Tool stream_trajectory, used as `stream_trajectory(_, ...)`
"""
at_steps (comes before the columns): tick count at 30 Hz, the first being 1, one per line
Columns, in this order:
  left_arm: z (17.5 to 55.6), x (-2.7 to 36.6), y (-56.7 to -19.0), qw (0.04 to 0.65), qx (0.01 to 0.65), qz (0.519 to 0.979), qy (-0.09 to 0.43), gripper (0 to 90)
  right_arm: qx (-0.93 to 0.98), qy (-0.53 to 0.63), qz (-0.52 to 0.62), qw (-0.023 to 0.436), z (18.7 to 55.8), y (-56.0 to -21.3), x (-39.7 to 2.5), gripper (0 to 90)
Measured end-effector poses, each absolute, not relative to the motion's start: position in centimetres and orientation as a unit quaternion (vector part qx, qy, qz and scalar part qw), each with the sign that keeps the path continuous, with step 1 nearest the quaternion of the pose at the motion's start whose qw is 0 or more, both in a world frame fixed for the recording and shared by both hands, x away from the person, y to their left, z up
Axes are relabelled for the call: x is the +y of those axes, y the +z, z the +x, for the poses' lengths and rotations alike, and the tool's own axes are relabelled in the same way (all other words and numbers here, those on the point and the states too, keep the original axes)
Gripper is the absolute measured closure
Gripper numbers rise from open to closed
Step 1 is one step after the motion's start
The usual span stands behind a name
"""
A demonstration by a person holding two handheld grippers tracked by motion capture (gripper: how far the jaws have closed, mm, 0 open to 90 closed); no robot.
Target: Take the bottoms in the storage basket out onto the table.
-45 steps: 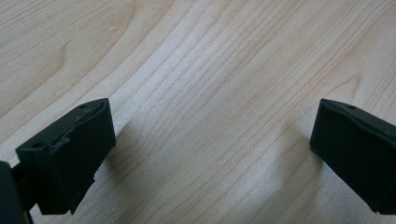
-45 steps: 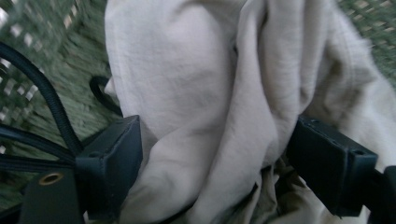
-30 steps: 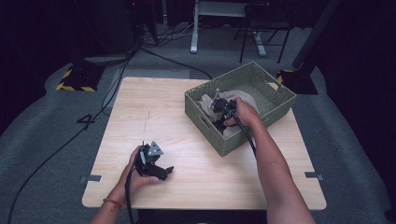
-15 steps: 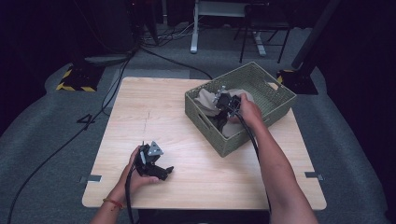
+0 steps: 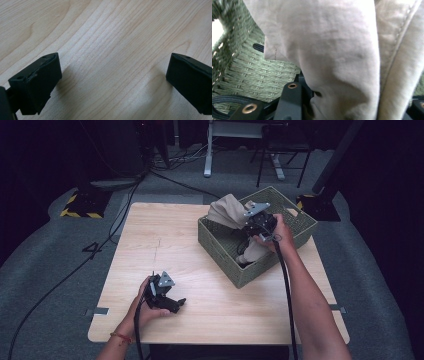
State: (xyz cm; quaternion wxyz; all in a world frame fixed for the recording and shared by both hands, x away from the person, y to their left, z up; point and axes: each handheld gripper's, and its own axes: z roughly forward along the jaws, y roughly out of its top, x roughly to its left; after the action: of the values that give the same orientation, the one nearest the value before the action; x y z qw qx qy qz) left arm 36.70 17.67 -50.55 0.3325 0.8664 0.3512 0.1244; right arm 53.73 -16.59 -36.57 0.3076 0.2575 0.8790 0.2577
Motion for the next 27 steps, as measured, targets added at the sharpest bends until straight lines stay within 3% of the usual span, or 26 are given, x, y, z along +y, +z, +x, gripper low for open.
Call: stream_trajectory(27,36.7,17.7,-50.5,0.332,0.351,0.866,0.124,0.3,0.813,0.379,0.265,0.352,47.4,-27.1,-21.6,66.0)
